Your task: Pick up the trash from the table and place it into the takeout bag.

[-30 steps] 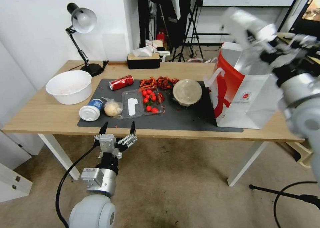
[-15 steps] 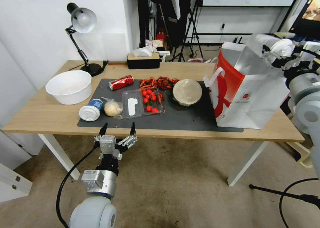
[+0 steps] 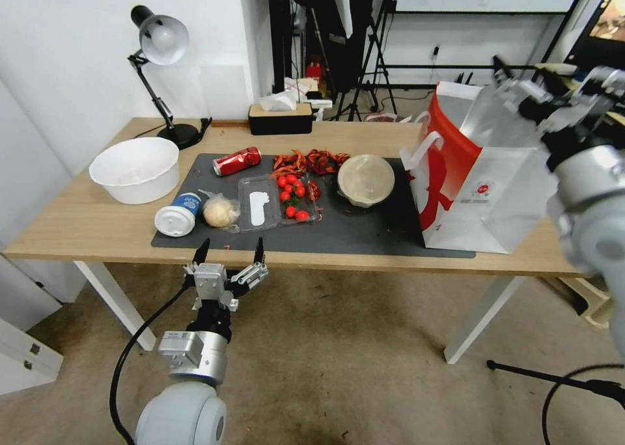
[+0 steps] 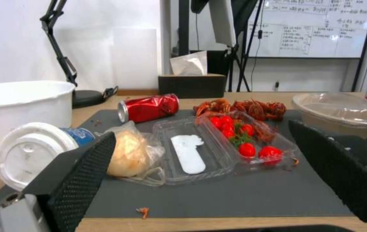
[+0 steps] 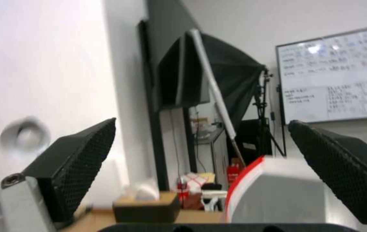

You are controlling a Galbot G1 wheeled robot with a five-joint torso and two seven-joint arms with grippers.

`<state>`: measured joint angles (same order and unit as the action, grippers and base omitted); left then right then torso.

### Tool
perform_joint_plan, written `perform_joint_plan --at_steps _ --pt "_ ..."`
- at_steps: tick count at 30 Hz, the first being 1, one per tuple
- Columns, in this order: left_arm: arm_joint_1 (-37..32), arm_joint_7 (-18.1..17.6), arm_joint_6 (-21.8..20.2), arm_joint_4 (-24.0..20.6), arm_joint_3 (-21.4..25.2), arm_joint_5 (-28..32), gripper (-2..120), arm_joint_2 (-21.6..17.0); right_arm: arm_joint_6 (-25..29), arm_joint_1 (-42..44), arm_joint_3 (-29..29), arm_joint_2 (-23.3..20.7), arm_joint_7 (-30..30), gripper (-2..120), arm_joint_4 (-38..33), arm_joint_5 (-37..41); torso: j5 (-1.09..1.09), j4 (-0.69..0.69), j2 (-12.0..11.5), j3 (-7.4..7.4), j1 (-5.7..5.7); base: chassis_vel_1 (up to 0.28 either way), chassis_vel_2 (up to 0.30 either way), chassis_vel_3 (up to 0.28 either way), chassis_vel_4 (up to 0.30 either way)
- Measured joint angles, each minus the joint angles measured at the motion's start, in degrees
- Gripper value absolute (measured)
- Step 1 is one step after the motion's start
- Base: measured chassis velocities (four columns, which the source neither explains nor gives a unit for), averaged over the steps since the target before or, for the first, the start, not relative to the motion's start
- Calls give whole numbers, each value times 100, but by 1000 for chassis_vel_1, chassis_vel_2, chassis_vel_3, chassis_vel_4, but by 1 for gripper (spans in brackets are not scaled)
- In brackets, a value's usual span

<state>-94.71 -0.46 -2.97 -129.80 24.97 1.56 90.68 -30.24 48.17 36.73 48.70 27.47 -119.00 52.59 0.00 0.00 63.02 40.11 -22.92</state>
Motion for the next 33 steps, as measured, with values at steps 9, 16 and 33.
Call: perform_joint_plan --at_steps 9,16,33 --pt "41 10 3 14 3 -4 100 0 1471 196 53 1 -1050 100 -146 640 -1 1 0 0 -1 0 0 0 0" --pt "63 17 52 58 24 28 100 -90 1999 1553 69 178 -1868 100 -1136 -102 -2 -1 0 0 0 0 0 0 0" --pt "101 42 205 184 40 73 100 -232 3015 4124 -619 1394 -1505 100 -1638 -3571 -1 0 0 -1 0 0 0 0 0"
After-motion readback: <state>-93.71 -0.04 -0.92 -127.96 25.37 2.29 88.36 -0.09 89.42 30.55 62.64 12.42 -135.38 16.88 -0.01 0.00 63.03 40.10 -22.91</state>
